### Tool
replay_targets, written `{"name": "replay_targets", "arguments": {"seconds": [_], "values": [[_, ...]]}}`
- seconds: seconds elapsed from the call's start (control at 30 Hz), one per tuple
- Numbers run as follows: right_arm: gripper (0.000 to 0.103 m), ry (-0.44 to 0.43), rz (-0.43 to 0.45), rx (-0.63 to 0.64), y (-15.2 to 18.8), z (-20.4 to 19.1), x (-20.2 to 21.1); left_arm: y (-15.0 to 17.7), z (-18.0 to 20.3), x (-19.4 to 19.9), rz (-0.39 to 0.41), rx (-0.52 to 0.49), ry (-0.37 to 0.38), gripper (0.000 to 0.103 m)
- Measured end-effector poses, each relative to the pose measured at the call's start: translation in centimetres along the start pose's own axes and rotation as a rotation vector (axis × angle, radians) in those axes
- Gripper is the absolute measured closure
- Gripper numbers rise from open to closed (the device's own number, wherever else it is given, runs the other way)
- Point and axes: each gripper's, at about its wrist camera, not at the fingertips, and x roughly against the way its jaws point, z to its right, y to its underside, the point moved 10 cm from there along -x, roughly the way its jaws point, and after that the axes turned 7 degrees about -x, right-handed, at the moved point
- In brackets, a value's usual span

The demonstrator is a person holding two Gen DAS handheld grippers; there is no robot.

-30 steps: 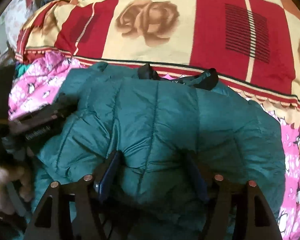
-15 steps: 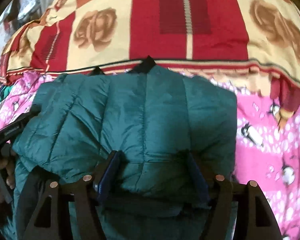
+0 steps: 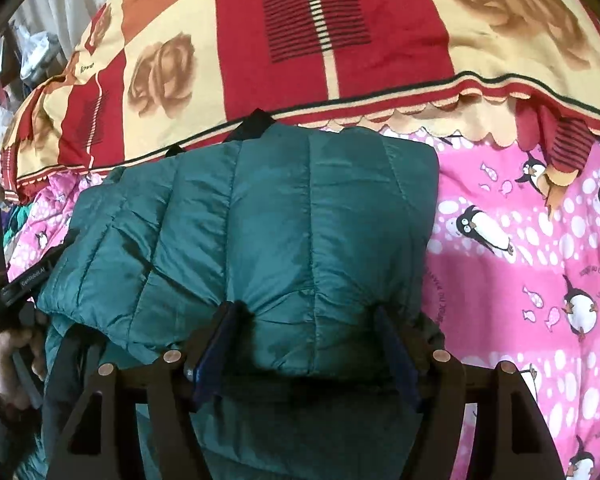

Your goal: Fold large clothes

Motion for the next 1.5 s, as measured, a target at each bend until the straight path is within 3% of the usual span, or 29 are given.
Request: {"name": "replay_targets", "arguments": {"seconds": [0.4, 0.57, 0.8, 0.87, 0.97, 1.07, 1.23, 1.37, 1.5], "values": [[0.026, 0.074, 0.037, 0.04, 0.2, -0.1, -0.5, 0.0, 0.2, 0.0, 0.001, 0.003, 0.003, 0.027], [0.026, 0.046, 0.081, 0.004, 0.2, 0.1, -0.2, 0.0, 0.3, -0.2, -0.001, 0.01, 0.011, 0.025], [0.026, 0.061, 0.059, 0.008, 0.0, 0.0, -0.2, -0.2, 0.4, -0.1, -0.01, 0.008, 0.032, 0.023], [0.032, 0.074, 0.071, 0.012, -0.7, -0.2, 1.2, -0.9, -0.1, 1.3, 0.005, 0.011, 0.049, 0.023], [0.032, 0.059, 0.204, -0.049, -2.0, 0.0, 6.4, -2.2, -1.5, 4.8, 0.068, 0.037, 0.046, 0.023], [0.032, 0.04, 0.227, -0.064, -1.1, 0.5, 9.6, -2.0, -2.5, 6.9, 0.049, 0.025, 0.048, 0.023], [0.032, 0.069, 0.195, -0.042, 2.5, 1.2, 12.6, 1.3, -4.3, 10.3, 0.007, -0.06, 0.026, 0.023], [0.032, 0.027, 0.151, -0.047, 6.5, 0.7, 14.0, 5.8, -5.7, 11.3, -0.053, -0.075, 0.027, 0.023], [0.032, 0.068, 0.027, 0.02, 11.7, -0.1, 12.7, 10.6, -5.6, 11.7, -0.104, -0.09, 0.048, 0.023]]}}
